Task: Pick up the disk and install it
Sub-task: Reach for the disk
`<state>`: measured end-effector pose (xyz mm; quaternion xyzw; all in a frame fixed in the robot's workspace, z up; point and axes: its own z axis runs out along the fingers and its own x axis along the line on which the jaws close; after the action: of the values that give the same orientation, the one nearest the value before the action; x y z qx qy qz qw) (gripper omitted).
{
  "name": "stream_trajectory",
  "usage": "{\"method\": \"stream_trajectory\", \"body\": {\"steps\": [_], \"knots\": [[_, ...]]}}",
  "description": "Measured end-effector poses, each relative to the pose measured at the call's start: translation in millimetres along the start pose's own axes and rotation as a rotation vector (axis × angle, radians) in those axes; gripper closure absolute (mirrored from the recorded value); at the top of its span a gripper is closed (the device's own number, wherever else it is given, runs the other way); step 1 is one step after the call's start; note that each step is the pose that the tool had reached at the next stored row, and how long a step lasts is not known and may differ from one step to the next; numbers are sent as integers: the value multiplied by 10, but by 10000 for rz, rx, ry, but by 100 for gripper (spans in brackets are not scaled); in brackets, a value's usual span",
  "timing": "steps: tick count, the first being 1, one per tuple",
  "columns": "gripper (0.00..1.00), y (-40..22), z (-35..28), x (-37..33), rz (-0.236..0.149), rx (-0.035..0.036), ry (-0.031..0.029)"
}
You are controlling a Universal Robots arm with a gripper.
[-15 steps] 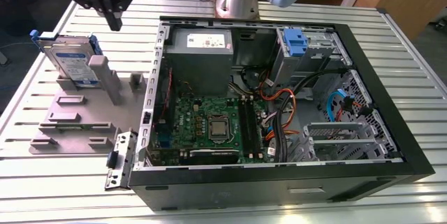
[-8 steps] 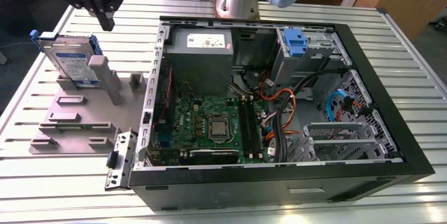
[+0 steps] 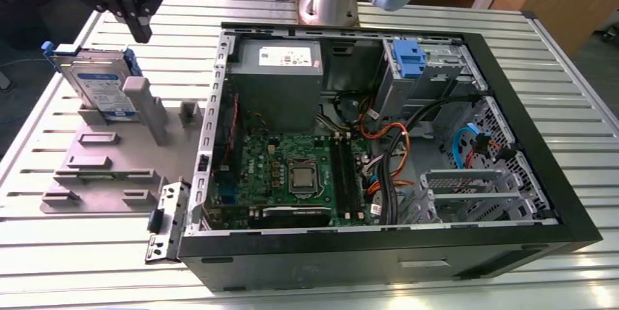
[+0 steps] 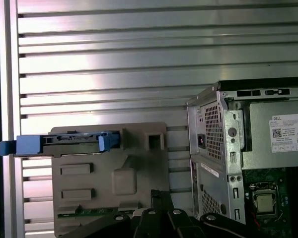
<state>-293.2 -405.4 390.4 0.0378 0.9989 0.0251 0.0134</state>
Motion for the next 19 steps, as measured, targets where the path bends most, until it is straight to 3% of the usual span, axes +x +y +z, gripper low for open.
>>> {"method": "stream_trajectory", "body": {"steps": [7,19], "knots": [[89,-1,0,14,3,-1,0],[89,-15,0,191,1,-3,0]]}}
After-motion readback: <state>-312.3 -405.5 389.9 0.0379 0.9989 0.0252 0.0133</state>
